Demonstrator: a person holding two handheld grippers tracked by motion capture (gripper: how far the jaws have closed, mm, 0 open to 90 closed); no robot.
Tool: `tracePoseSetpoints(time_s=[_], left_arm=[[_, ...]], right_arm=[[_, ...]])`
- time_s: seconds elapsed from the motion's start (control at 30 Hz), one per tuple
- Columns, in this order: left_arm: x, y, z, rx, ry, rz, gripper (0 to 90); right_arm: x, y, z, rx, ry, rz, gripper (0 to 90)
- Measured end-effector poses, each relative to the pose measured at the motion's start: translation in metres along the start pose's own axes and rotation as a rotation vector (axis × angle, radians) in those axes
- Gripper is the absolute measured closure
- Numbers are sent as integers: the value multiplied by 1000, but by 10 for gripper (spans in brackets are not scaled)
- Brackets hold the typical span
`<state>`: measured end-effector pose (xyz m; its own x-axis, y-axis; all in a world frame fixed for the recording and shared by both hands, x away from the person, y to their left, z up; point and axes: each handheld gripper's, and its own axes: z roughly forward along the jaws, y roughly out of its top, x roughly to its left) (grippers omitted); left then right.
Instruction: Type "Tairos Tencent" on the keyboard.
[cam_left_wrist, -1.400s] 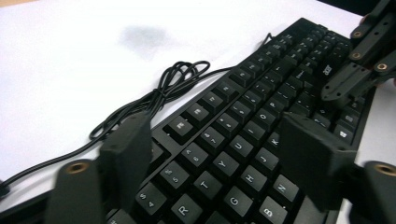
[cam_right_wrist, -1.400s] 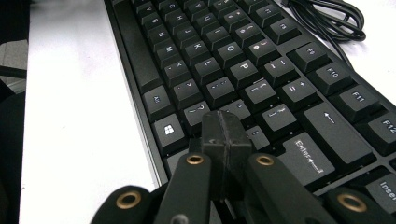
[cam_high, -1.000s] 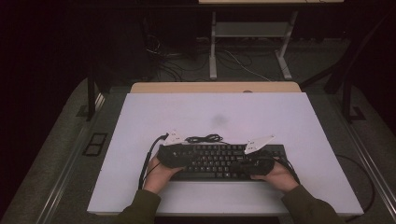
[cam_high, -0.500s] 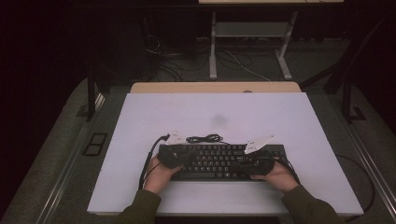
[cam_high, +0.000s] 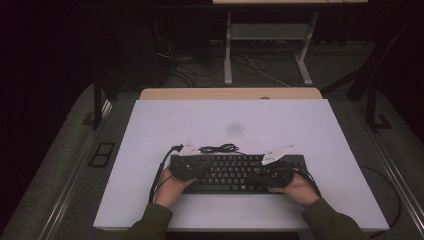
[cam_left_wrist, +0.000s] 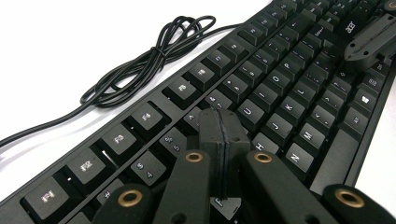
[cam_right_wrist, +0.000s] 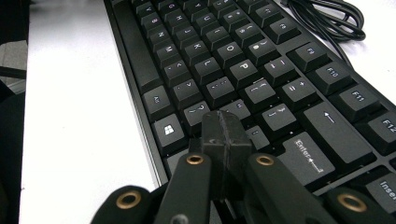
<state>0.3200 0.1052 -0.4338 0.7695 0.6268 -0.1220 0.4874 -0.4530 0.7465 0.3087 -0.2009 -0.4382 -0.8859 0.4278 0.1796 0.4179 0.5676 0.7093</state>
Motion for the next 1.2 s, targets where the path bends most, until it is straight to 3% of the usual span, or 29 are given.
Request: tracePoseSetpoints(time_s=[0.37, 0.83, 0.97, 1.2], left_arm=[[0, -1, 1, 22, -10, 10, 895], [3, 0, -6, -22, -25, -3, 892], [3, 0, -9, -43, -32, -12, 838], [4, -2, -11, -60, -41, -8, 709]], right_arm=[[0, 0, 0, 0, 0, 0, 895], [0, 0, 0, 0, -1, -1, 895], [1, 1, -3, -15, -7, -8, 895], [-2, 2, -12, -97, -1, 21, 894]])
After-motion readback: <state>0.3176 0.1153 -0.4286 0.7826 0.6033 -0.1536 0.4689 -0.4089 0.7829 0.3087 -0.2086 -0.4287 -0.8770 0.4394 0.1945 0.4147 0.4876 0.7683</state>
